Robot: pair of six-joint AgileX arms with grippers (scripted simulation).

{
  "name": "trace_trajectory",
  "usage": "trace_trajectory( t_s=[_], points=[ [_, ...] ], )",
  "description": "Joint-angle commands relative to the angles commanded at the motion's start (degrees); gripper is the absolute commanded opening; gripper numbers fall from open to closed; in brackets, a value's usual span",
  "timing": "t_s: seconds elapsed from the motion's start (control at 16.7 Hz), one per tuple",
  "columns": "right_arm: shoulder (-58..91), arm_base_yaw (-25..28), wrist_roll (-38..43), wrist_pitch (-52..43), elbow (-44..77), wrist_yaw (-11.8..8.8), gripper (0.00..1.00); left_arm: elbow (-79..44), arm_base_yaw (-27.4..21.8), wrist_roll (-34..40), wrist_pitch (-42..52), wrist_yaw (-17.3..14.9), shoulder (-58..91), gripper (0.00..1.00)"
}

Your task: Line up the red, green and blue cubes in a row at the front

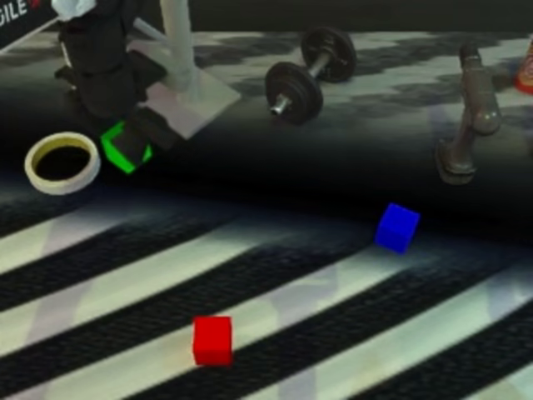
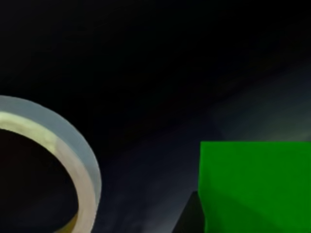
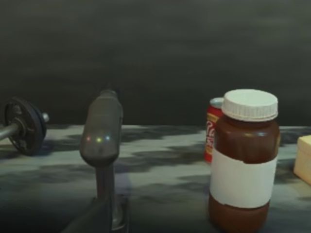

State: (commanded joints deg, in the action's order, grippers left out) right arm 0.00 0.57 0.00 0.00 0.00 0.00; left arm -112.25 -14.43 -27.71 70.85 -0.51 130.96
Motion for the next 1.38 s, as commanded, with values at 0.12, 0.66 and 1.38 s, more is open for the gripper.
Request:
trace_trajectory(
  t_s=[0.12, 0.66, 1.38],
  points=[
    [0.0, 0.0, 0.0, 0.0, 0.0, 0.0, 1.0, 0.3, -1.2, 1.9, 0.0, 0.0, -0.3, 0.0],
    [0.0, 0.0, 0.0, 0.0, 0.0, 0.0, 1.0, 8.5, -17.9, 35.7, -1.2, 0.5, -6.2, 0.0],
    [0.0, 0.0, 0.0, 0.0, 0.0, 0.0, 1.0, 21.8, -39.9, 81.7, -4.4, 1.1, -17.1, 0.0]
  ],
)
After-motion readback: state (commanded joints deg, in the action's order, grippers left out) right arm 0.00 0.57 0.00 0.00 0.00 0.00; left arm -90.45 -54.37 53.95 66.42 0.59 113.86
